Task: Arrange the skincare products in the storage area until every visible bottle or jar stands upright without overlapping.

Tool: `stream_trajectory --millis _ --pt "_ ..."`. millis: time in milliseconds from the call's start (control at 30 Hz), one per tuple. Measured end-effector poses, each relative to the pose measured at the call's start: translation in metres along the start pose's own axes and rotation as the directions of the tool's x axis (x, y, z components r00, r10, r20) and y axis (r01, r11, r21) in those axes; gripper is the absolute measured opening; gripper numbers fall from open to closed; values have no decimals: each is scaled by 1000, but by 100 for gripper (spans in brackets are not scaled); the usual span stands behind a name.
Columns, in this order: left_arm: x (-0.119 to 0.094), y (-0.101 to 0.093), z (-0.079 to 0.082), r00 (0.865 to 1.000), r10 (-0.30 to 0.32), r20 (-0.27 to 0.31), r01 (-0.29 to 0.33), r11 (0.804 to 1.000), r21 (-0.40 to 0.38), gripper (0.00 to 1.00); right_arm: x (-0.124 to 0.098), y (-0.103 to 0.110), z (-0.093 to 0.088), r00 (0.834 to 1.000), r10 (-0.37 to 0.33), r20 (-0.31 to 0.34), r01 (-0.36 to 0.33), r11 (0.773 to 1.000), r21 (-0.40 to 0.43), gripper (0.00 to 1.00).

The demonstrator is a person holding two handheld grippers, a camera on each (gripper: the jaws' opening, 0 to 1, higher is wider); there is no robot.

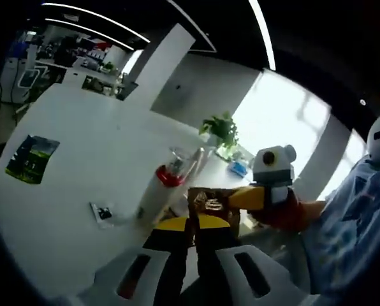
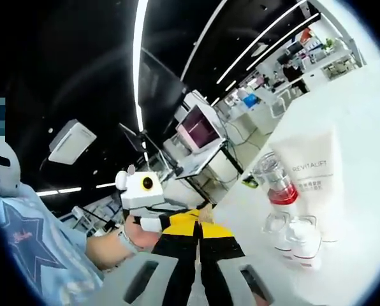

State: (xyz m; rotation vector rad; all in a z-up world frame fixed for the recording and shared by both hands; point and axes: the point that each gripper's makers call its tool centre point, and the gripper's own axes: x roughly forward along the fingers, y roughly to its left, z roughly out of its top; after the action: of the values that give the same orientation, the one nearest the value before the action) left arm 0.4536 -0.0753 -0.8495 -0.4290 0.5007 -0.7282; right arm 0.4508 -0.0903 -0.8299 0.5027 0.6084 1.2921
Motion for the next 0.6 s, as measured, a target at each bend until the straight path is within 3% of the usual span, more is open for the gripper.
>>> stream_trajectory --millis 167,433,600 --pt "-2 0 1 1000 -20 -5 20 999 -27 0 -3 -5 5 1000 -19 24 19 1000 16 0" --pt "0 -15 2 992 -123 2 123 991 -60 0 -7 -12 11 998 -35 60 31 997 70 0" --pt "0 -12 1 993 -113 -11 113 992 -49 0 -5 -12 10 998 -43 55 40 998 55 0"
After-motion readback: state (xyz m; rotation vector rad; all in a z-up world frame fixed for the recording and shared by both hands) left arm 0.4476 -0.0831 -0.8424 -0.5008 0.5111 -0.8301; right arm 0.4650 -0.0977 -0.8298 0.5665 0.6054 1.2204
